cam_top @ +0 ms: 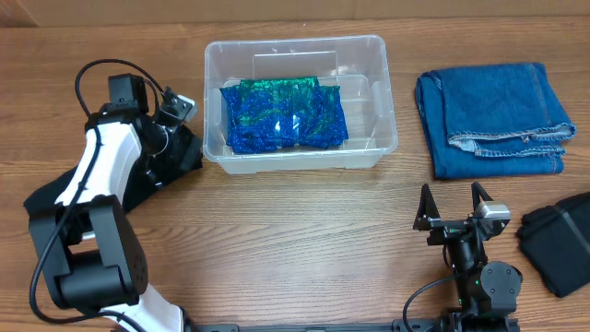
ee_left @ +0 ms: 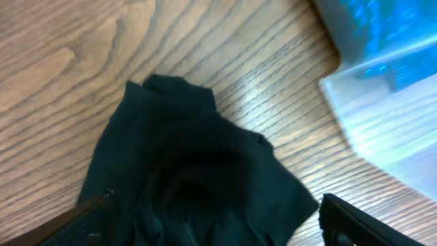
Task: Pack container
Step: 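Grasp the black cloth with the left gripper and place it in the bin's right side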
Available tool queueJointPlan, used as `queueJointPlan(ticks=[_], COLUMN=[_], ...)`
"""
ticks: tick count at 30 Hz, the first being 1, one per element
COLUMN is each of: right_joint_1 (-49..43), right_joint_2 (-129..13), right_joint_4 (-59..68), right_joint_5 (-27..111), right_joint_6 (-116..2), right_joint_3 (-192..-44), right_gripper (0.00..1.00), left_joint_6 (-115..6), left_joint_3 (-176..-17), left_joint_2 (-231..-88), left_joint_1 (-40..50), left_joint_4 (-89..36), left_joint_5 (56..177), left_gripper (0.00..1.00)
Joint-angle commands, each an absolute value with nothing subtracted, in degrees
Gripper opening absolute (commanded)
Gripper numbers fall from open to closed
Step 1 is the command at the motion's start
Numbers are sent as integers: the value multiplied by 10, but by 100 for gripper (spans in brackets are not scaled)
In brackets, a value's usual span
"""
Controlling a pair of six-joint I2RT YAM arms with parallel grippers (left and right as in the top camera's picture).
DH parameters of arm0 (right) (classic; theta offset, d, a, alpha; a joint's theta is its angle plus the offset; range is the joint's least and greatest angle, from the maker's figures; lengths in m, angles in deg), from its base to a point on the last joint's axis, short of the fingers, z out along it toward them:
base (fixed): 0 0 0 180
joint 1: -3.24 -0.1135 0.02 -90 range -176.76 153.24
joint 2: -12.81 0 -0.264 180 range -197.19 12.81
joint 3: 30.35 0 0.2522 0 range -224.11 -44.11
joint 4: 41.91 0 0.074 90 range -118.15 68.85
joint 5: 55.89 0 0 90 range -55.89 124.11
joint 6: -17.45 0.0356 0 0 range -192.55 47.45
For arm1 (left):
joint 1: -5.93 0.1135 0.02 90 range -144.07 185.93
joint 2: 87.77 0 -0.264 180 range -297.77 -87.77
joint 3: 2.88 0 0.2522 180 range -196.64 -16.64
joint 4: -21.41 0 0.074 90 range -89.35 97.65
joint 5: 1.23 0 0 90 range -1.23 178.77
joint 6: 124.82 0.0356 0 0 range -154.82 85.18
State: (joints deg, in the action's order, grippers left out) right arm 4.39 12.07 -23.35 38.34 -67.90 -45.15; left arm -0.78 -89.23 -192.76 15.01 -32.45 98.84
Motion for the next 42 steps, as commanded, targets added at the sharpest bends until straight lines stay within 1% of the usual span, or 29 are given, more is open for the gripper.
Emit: queueJointPlan(ticks=[1,3,5,7,8,9,11,12,15,16,17,21,22,23,26,27,29,31,32,36,38,42], right_joint_1=[48,48,48,48,48,48,48,48,48,48,48,48,48,48,48,48,48,48,48,48,48,48], right_joint_2=[124,124,124,124,124,124,124,124,124,124,124,124,124,124,124,124,124,124,124,124,124,124], right_joint_4=[-235,-235,-235,-235,-235,-235,-235,-235,-235,-235,-235,-235,-235,-235,-235,-235,-235,-235,-235,-235,-235,-235], right_joint_5=[380,380,380,380,380,381,380,380,380,380,380,380,380,380,380,380,380,380,380,380,380,380], right_joint_6=[-681,-681,-681,-681,-681,-681,-681,-681,-681,-681,-681,-681,-681,-681,-681,-681,-681,-681,-681,-681,-681,-681], right_joint_3=[-446,-446,-446,-446,-446,-446,-446,-446,-446,-446,-446,-446,-446,-446,-446,-446,-446,-446,-446,-446,-446,-446], right_gripper=[100,100,100,100,100,100,100,100,100,100,100,100,100,100,100,100,100,100,100,100,100,100], left_joint_6=[14,14,7,-12,-22,-28,-63,-95,-160,-210,-233,-317,-347,-366,-393,-419,-489,-503,-520,-575,-604,-700], left_joint_3=[-891,-891,-891,-891,-891,-891,-891,-895,-934,-981,-1018,-1206,-1278,-1349,-1488,-1541,-1626,-1668,-1672,-1672,-1672,-1672], left_joint_2=[-1947,-1958,-1981,-2001,-2013,-2022,-2031,-2031,-2030,-2030,-2030,-2030,-2030,-2030,-2030,-2030,-2030,-2030,-2030,-2048,-2079,-2164], left_joint_1=[150,150,150,150,150,150,150,150,150,150,151,159,160,160,160,160,159,144,121,21,-55,-147], left_joint_4=[-326,-321,-316,-310,-307,-305,-291,-281,-300,-335,-361,-482,-524,-566,-645,-672,-704,-701,-683,-635,-578,-498], left_joint_5=[952,951,940,927,924,921,904,888,855,822,810,809,809,820,873,902,1010,1113,1156,1158,1152,1152], left_gripper=[88,84,78,75,70,60,11,4,4,4,4,4,4,4,4,4,4,4,4,4,4,4])
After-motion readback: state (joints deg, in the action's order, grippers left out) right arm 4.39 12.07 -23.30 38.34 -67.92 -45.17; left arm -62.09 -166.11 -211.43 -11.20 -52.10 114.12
